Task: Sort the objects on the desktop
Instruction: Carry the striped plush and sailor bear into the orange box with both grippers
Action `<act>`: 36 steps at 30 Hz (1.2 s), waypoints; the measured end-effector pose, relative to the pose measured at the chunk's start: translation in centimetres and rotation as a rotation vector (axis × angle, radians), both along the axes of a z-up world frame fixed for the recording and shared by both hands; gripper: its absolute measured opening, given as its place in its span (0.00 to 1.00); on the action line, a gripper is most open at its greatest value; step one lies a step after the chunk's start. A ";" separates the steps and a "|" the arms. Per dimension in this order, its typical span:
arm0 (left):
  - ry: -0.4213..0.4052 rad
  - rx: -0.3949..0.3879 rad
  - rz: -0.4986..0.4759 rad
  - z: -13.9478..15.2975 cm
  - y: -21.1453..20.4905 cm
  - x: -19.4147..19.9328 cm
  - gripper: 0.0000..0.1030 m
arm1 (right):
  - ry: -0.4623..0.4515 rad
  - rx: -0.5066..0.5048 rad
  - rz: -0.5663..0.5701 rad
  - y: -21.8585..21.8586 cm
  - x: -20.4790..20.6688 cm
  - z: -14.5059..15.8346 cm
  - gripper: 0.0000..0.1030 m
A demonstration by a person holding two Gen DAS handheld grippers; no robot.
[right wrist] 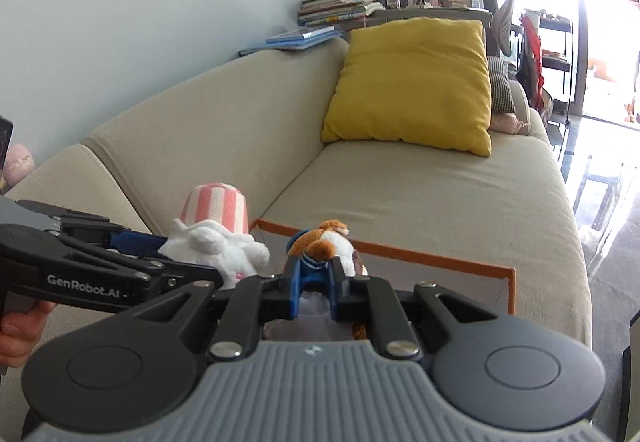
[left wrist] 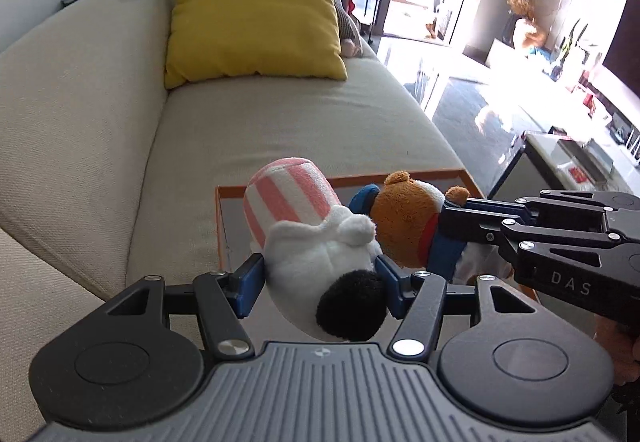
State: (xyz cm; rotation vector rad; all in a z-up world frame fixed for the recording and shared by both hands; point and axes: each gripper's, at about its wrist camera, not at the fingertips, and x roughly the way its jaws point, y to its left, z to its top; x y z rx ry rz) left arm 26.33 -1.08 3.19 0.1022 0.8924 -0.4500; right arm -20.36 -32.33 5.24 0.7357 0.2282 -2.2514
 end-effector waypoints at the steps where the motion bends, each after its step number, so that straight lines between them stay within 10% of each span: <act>1: 0.023 0.018 -0.017 -0.6 -0.4 0.4 0.67 | -0.013 0.007 -0.008 0.0 -0.2 -0.6 0.14; 28: 0.309 0.397 -0.304 -8.2 -3.3 2.1 0.72 | -0.413 0.065 -0.065 -1.5 -3.7 -10.2 0.15; 36: 0.310 0.433 -0.349 -8.1 -2.8 1.4 0.75 | -0.492 0.139 -0.064 -2.9 -4.5 -12.1 0.33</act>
